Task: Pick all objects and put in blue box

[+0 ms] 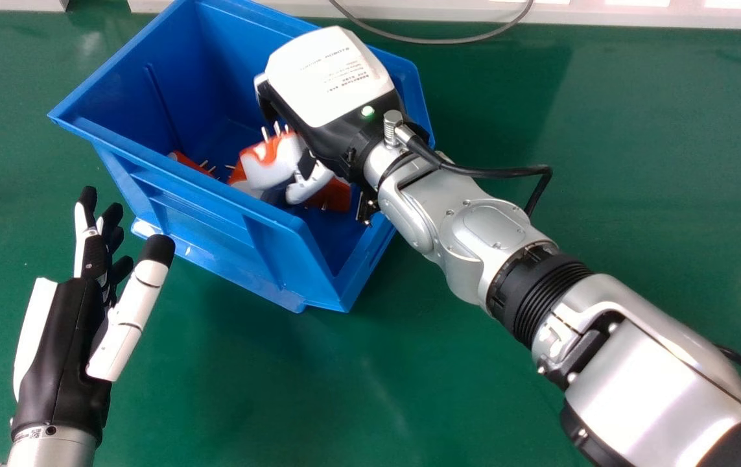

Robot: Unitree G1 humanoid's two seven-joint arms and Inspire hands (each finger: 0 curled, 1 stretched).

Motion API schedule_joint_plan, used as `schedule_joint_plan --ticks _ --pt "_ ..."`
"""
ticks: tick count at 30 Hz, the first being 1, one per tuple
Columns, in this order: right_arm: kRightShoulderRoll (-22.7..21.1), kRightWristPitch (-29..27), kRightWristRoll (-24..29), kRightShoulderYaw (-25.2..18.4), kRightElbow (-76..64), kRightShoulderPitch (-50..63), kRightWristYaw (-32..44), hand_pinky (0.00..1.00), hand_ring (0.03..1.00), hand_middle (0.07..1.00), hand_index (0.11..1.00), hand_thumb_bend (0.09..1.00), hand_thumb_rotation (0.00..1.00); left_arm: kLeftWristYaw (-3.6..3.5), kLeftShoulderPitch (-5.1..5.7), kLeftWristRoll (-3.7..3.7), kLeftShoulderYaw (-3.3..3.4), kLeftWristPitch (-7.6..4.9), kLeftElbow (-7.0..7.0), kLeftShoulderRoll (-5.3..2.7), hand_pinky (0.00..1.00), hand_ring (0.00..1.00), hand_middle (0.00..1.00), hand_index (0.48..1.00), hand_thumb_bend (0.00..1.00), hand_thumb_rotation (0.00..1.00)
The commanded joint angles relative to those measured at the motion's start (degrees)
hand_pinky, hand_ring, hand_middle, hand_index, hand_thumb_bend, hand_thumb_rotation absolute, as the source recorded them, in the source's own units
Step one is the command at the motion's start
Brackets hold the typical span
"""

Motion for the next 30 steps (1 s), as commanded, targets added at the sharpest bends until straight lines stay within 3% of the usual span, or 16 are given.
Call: schedule_joint_plan --ticks 1,10,18,21,30 --pt "-0.7 0.6 0.0 0.1 -2.3 -0.8 -0.5 0.91 0.99 0.995 0.987 0.696 0.99 0.25 0.0 -0.09 0.04 -0.3 -1.08 -0.1 0.95 1.0 1.0 1.0 0.7 0.85" --pt "-5.6 1.1 1.3 -2.7 -15.5 6.4 -1.9 0.95 1.0 1.0 1.0 0.59 0.93 0.49 -1.02 0.27 -0.15 0.03 -0.53 -0.06 0.95 1.0 1.0 1.0 0.71 0.85" --pt "-14.5 3.8 -1.1 -6.8 -42.4 27.1 -5.6 0.94 0.989 0.998 0.965 0.462 0.82 0.78 -2.27 0.59 -0.1 -0.04 0.57 0.33 0.95 1.0 1.0 1.0 0.73 0.84" --pt "-18.3 6.3 -2.0 -11.1 -60.6 44.0 -8.7 0.95 0.983 0.989 0.951 0.426 0.8 0.66 -3.1 0.67 0.27 -0.36 1.71 1.03 0.95 1.0 1.0 1.0 0.73 0.84" --pt "-17.6 5.9 -2.1 -16.7 -77.1 65.4 -15.4 0.93 0.976 0.973 0.935 0.336 0.77 0.48 -3.65 0.79 0.56 -0.85 2.93 1.72 0.97 1.0 1.0 1.0 0.7 0.85"
